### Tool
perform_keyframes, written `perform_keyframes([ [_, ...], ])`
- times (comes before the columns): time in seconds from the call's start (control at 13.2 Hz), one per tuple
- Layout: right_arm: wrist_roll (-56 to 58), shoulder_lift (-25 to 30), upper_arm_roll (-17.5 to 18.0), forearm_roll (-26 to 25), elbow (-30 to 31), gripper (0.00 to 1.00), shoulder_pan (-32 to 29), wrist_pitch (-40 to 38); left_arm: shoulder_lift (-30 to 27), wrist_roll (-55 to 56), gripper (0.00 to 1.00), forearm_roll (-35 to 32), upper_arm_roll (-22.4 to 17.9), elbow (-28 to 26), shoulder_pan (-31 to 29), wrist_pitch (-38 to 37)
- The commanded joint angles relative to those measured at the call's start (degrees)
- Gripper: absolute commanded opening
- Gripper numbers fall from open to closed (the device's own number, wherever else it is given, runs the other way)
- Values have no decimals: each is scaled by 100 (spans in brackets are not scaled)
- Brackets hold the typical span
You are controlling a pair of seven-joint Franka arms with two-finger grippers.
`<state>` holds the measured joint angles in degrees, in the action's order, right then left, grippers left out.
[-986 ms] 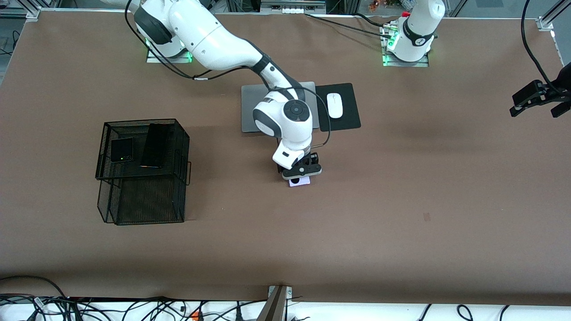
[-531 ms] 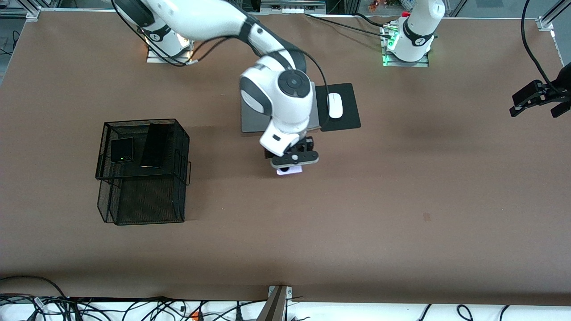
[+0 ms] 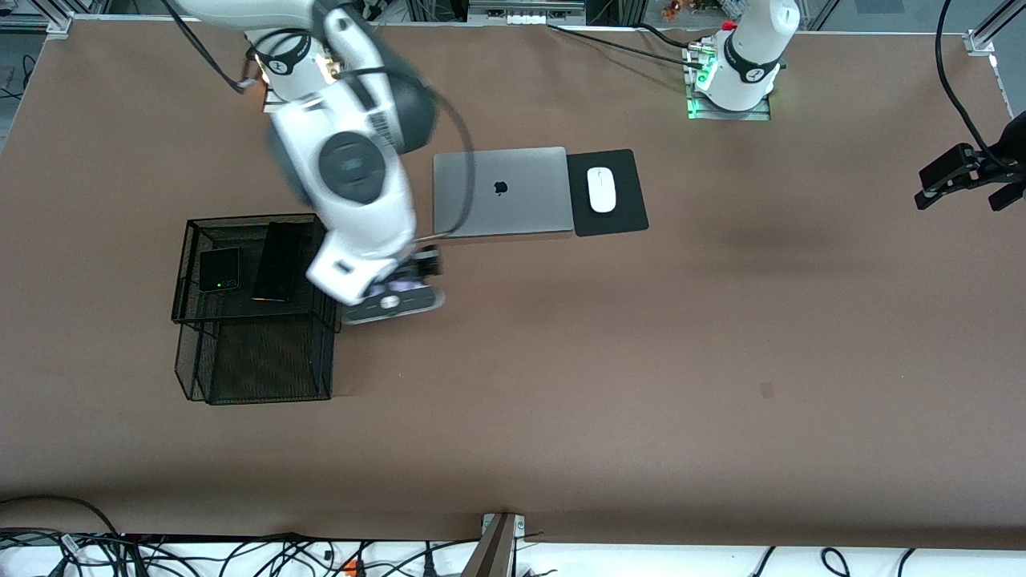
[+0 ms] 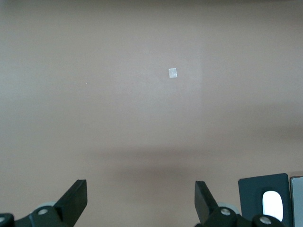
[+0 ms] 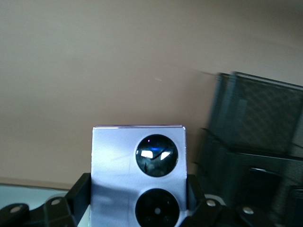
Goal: Place phones with both arms
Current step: 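Carry the white phone with the right gripper into the basket, release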
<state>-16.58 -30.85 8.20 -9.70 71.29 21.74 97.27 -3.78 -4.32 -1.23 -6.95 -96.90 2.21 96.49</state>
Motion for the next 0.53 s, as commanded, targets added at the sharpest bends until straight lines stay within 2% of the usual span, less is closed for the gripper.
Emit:
perform_keyframes([
  [0.0,1441,721,-1105,800,922,5,-99,196,0,19,100,79,1,83,42,-95],
  [0.15,2349,669,-1906,1293,922,5,-108,196,0,10,100,79,1,83,42,-95],
  [0.23,2579,572,-2162,1382,922,5,-195,239,0,19,100,79,1,83,42,-95],
  [0.46,2967,142,-2446,1803,896,5,-573,494,9,10,100,79,1,92,42,-95],
])
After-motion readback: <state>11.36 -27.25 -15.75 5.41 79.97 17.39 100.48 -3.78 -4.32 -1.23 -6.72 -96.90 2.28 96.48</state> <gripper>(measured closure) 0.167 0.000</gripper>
